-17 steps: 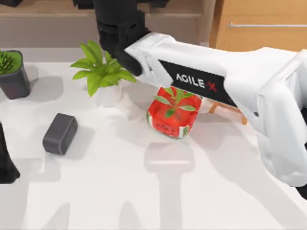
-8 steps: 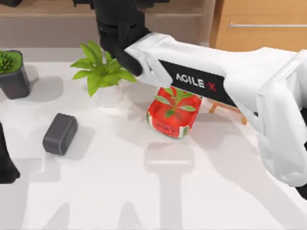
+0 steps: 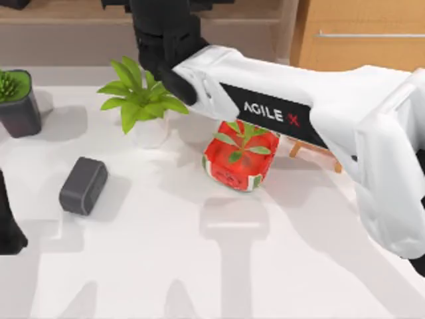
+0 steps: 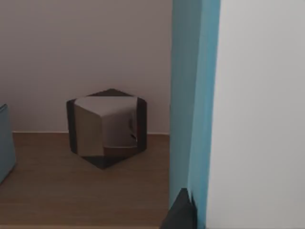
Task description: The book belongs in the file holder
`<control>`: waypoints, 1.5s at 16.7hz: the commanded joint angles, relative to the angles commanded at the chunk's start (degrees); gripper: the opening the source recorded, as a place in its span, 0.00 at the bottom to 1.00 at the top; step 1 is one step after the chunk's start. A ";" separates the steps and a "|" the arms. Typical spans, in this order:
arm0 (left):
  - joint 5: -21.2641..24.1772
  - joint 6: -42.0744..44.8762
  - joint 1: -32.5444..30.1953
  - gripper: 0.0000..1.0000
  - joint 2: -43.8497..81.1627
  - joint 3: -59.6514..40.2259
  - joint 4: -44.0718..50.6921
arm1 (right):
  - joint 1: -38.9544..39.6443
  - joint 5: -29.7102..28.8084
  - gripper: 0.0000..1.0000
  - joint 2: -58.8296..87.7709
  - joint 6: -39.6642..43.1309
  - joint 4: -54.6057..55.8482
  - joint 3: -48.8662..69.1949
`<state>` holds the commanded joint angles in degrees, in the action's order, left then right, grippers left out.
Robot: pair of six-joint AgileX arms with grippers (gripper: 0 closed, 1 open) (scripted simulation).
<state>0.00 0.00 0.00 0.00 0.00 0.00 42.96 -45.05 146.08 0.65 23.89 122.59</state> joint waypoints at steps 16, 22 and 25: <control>0.00 0.00 0.00 1.00 0.00 0.00 0.00 | -0.10 1.08 0.00 -2.11 -1.87 -1.90 -0.25; 0.00 0.00 0.00 1.00 0.00 0.00 0.00 | -0.85 9.57 0.00 -12.60 -12.78 2.23 -15.51; 0.00 0.00 0.00 1.00 0.00 0.00 0.00 | -0.92 16.79 0.00 -20.67 -20.50 4.28 -27.16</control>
<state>0.00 0.00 0.00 0.00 0.00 0.00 42.04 -28.26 125.41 -19.85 28.16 95.43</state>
